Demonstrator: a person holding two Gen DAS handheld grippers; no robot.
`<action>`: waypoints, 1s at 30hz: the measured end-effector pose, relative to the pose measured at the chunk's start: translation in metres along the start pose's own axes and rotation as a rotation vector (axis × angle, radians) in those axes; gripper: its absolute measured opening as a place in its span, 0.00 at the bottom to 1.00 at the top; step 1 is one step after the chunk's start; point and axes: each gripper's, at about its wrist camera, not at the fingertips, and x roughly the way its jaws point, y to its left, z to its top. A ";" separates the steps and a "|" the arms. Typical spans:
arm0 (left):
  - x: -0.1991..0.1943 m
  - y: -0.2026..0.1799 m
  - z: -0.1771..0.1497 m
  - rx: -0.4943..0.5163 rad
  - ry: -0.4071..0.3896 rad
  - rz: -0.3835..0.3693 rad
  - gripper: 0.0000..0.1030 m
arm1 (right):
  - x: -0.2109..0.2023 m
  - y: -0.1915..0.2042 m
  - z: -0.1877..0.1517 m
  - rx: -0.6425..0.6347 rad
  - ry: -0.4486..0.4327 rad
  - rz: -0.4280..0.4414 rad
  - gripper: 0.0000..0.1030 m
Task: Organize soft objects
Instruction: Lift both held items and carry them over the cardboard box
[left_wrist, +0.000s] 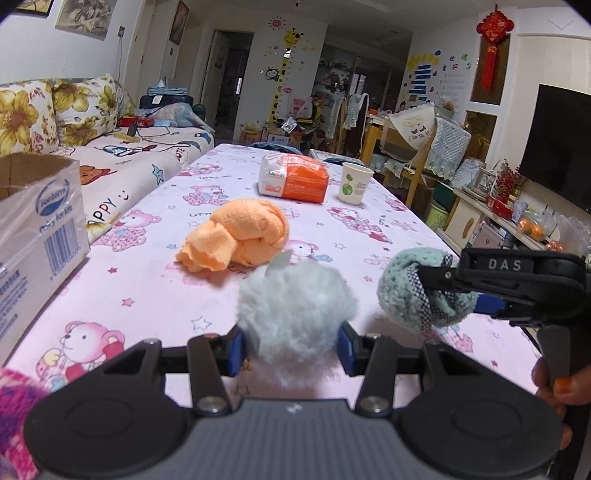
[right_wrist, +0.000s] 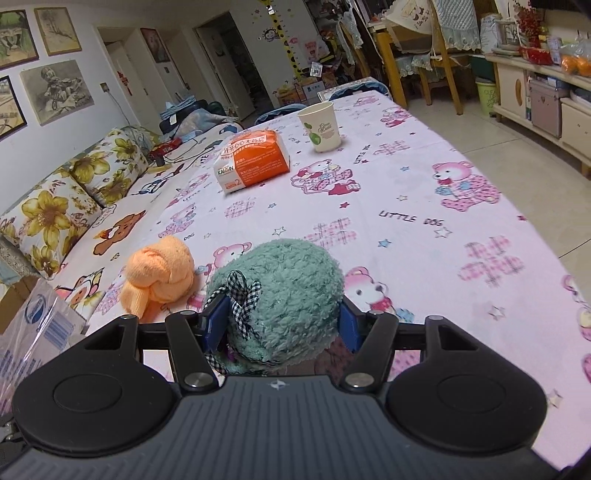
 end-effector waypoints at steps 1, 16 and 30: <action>-0.003 0.000 -0.001 0.004 -0.002 0.001 0.46 | -0.002 0.001 -0.001 -0.007 -0.003 -0.004 0.74; -0.062 0.008 -0.004 0.009 -0.071 0.072 0.46 | -0.014 0.004 -0.008 -0.042 -0.011 0.020 0.74; -0.109 0.031 0.018 -0.053 -0.155 0.156 0.46 | -0.036 0.012 -0.015 -0.114 -0.031 0.080 0.74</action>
